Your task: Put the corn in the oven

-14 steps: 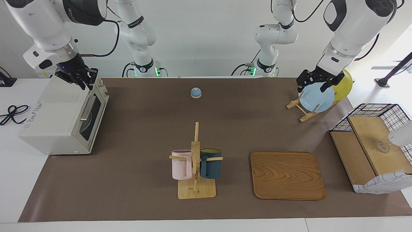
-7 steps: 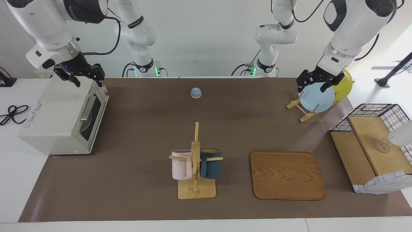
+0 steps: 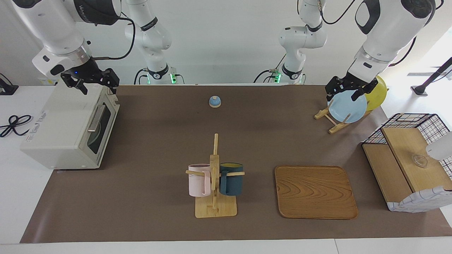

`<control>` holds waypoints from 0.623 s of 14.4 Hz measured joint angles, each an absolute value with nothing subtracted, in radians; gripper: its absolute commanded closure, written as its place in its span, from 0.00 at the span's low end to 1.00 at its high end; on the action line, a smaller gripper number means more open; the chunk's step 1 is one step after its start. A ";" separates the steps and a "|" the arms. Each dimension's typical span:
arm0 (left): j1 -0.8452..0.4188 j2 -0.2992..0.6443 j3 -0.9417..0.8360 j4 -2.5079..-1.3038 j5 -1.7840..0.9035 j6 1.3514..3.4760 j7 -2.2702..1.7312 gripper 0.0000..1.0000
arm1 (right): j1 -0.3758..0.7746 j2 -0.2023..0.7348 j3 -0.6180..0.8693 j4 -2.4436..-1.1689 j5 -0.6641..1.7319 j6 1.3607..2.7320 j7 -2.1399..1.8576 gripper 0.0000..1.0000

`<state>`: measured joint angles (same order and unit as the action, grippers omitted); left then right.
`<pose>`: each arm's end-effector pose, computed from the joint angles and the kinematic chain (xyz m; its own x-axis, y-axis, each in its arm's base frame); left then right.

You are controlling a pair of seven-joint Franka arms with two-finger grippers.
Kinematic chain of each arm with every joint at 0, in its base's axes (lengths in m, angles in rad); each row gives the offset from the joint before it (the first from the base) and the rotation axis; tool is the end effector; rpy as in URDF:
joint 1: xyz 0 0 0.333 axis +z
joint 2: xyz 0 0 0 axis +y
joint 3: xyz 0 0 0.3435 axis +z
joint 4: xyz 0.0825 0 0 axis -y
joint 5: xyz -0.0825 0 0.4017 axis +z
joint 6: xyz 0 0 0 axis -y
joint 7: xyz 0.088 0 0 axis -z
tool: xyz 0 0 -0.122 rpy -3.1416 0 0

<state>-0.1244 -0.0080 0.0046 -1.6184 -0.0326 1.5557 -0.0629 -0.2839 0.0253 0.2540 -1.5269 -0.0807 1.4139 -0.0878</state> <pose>0.5611 -0.0716 0.6171 0.9968 -0.0572 -0.0566 -0.0556 -0.9980 0.0291 0.5607 -0.0295 0.6321 0.9887 0.0461 -0.1426 0.0555 -0.9965 0.0620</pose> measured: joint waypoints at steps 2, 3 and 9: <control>-0.124 -0.008 0.005 -1.618 -0.033 1.556 -0.063 0.00 | -0.162 0.024 0.137 -1.526 -0.080 1.414 -0.087 0.00; -0.124 -0.008 0.005 -1.618 -0.033 1.556 -0.063 0.00 | -0.122 0.023 0.098 -1.526 -0.080 1.414 -0.087 0.00; -0.124 -0.008 0.005 -1.618 -0.033 1.556 -0.063 0.00 | -0.014 -0.006 -0.016 -1.547 -0.080 1.417 -0.087 0.00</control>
